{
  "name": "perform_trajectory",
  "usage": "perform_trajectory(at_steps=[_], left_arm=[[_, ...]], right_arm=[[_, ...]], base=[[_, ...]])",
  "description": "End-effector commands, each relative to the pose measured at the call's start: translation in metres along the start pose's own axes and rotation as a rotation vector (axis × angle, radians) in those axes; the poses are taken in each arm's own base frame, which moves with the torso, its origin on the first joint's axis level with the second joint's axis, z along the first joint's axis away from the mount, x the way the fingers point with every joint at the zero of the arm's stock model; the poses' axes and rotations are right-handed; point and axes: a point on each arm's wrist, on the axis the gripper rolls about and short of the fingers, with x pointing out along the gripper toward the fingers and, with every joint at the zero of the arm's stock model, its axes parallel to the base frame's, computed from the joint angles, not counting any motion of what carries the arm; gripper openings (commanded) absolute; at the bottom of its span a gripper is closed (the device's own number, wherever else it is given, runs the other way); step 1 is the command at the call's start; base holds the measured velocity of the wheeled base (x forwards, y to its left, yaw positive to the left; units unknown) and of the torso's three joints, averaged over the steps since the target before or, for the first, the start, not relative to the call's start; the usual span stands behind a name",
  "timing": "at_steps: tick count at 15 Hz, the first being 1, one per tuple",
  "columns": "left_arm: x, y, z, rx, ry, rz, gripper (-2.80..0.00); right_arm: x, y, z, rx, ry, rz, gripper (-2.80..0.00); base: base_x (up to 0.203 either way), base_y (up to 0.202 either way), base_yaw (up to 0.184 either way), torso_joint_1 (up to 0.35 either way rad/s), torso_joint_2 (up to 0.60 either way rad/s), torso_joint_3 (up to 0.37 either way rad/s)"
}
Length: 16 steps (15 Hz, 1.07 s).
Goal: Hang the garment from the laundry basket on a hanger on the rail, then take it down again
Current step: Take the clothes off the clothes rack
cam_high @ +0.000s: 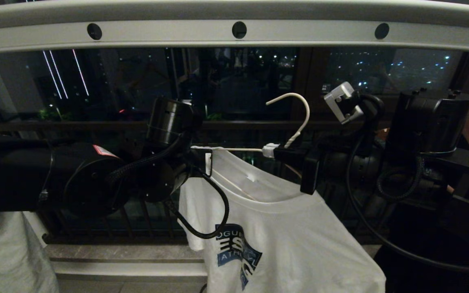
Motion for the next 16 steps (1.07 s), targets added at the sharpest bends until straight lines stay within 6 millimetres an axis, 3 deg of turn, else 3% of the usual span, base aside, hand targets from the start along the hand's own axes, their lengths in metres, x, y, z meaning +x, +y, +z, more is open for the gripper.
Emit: perform_trajectory(at_steps=[1, 10, 16], left_arm=[[0.002, 0.003, 0.002, -0.009, -0.004, 0.010, -2.80], [0.024, 0.045, 0.015, -0.152, 0.070, -0.231, -2.80], [0.049, 0.069, 0.024, -0.384, 0.121, -0.321, -2.80]], right_arm=[[0.003, -0.001, -0.003, 0.001, 0.009, 0.002, -2.80], [0.021, -0.006, -0.027, 0.026, 0.084, 0.007, -2.80], [0.026, -0.006, -0.034, 0.030, 0.103, 0.010, -2.80]], base=[[0.000, 0.000, 0.000, 0.000, 0.00, 0.000], [0.000, 0.000, 0.000, 0.000, 0.00, 0.000], [0.000, 0.000, 0.000, 0.000, 0.00, 0.000]])
